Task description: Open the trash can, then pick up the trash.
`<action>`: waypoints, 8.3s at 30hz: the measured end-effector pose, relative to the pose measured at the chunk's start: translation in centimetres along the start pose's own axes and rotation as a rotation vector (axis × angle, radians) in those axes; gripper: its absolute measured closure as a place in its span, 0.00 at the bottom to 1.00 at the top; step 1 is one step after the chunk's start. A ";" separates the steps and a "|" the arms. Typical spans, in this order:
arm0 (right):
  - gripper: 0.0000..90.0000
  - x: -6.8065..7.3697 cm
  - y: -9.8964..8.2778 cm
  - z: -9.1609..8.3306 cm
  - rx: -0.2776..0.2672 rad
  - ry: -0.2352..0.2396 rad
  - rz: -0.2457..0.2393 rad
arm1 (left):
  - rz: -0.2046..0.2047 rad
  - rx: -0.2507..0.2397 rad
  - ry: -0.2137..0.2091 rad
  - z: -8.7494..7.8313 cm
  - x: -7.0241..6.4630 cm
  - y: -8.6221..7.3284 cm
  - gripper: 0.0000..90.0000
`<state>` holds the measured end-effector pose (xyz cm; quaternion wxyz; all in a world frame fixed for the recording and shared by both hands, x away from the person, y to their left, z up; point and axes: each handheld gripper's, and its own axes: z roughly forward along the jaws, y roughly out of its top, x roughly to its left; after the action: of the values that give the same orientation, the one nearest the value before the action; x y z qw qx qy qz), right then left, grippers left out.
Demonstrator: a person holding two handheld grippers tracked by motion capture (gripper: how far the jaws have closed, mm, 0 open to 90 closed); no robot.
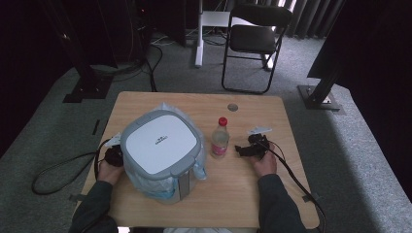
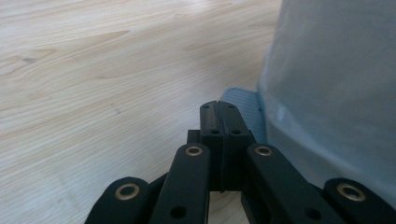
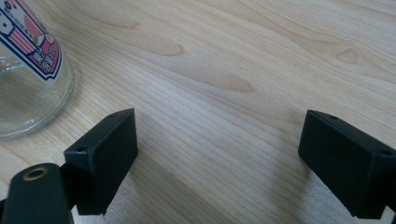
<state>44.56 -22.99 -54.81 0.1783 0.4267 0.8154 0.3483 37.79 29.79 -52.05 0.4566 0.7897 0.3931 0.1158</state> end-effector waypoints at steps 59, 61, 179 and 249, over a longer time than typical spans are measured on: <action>0.12 0.0 0.0 0.0 -0.001 -0.002 0.002 | 0.065 0.059 -0.073 2.6 -0.6 0.3 1.00; 0.12 0.0 0.0 0.0 -0.001 -0.001 0.001 | 0.060 0.058 -0.074 2.6 -0.6 0.3 1.00; 0.68 6.5 12.5 -8.5 -0.348 0.251 -0.151 | 0.030 0.062 -0.071 3.2 -0.4 -0.5 1.00; 0.69 9.6 27.8 -14.6 -0.521 0.358 -0.285 | 0.021 0.062 -0.075 3.2 -0.3 -0.5 1.00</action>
<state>46.38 -10.22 -24.61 0.1822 0.1808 0.7687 0.5859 39.04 27.65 -54.21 0.4451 0.8113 0.3707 0.0787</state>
